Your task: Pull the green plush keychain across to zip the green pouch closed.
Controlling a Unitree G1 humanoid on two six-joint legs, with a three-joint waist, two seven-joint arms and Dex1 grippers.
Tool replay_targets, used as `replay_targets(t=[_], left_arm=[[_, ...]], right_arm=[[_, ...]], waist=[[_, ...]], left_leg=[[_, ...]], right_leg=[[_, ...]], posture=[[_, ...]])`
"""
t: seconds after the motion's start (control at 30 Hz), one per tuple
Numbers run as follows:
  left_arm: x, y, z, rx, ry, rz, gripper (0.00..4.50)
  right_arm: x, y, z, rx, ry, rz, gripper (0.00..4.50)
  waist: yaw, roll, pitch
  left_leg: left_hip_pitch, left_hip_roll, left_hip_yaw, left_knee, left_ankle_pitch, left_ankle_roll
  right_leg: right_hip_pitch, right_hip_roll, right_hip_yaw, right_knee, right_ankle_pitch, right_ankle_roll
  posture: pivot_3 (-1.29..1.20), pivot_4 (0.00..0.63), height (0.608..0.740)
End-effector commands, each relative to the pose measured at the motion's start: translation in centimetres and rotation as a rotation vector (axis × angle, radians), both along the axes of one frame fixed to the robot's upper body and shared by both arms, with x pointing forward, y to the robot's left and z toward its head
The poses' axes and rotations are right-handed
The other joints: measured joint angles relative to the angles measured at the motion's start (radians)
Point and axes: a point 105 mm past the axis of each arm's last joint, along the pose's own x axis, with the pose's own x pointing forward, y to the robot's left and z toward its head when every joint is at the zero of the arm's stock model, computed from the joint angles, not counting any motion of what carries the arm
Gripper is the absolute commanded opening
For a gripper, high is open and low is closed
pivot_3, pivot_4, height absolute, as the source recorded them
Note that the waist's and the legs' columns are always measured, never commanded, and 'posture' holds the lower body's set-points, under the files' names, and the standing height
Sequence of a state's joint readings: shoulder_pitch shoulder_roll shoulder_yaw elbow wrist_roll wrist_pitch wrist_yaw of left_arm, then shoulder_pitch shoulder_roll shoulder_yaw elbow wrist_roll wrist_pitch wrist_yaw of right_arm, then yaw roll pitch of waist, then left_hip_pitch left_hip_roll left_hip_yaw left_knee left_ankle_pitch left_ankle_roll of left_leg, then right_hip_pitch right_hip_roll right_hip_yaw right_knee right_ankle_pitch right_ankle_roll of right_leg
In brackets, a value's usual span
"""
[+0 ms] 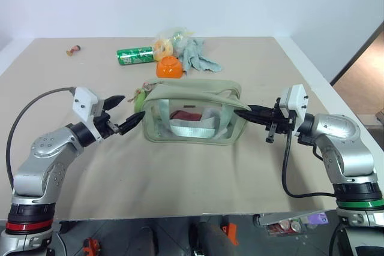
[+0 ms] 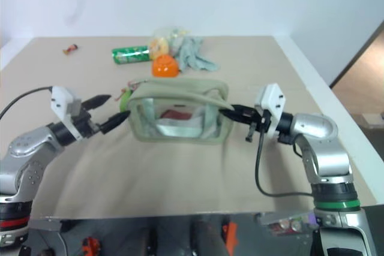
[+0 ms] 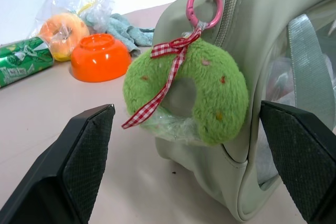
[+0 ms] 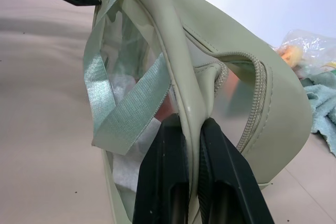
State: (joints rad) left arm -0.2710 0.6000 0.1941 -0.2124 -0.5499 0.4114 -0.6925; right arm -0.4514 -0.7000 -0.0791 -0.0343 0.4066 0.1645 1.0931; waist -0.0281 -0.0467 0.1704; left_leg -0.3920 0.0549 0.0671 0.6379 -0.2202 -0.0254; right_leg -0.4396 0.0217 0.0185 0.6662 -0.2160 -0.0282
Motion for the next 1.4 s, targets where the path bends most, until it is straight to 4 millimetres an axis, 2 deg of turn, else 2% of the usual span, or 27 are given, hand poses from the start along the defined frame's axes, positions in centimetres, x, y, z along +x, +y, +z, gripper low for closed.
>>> replay_targets(t=[0.03,0.53,0.87,1.03,1.2,1.4], left_arm=[[-0.1,0.9,1.3,0.000,-0.061,0.029,4.50],[0.0,1.6,1.0,0.050,-0.069,0.035,4.50],[-1.3,2.9,1.6,-0.020,-0.033,0.012,4.50],[-1.1,2.9,1.8,0.005,-0.049,0.019,4.50],[-1.0,1.5,1.2,0.033,-0.033,-0.048,4.50],[-0.2,1.1,0.4,0.068,-0.032,-0.055,4.50]], right_arm=[[-0.3,-0.3,1.4,-0.012,-0.064,-0.001,0.05],[-0.2,-0.6,1.0,-0.016,-0.060,-0.004,0.05],[-0.4,-0.8,0.8,-0.018,-0.055,-0.006,0.05],[-0.4,-0.9,0.7,-0.021,-0.055,-0.004,0.05],[-0.4,-0.8,0.8,-0.026,-0.057,-0.003,0.05],[-0.5,-0.7,0.9,-0.027,-0.062,-0.005,0.05]], waist=[[0.000,0.000,0.000],[0.000,0.000,0.000],[-0.001,0.000,0.000],[0.005,0.000,0.000],[0.005,0.000,0.000],[0.005,0.000,0.000]], left_leg=[[0.000,0.000,0.000,0.000,0.000,0.000],[0.000,0.000,0.000,0.000,0.000,0.000],[0.000,0.001,0.000,0.000,0.000,0.000],[0.000,0.000,0.000,0.001,0.000,0.000],[0.000,-0.001,0.000,0.001,0.000,0.000],[0.000,-0.001,0.000,0.001,0.000,0.000]], right_leg=[[0.000,0.000,0.000,0.000,0.000,0.000],[0.000,0.000,0.000,0.000,0.000,0.000],[0.000,0.000,0.000,0.000,0.000,0.000],[0.000,0.000,-0.001,0.000,0.000,0.000],[0.000,-0.001,-0.001,0.000,0.000,0.000],[0.000,-0.001,0.000,0.000,0.000,0.000]], posture=[[0.00,0.150,0.740],[0.00,0.150,0.740],[0.00,0.150,0.740],[0.00,0.150,0.740],[0.00,0.150,0.740],[0.00,0.150,0.740]])
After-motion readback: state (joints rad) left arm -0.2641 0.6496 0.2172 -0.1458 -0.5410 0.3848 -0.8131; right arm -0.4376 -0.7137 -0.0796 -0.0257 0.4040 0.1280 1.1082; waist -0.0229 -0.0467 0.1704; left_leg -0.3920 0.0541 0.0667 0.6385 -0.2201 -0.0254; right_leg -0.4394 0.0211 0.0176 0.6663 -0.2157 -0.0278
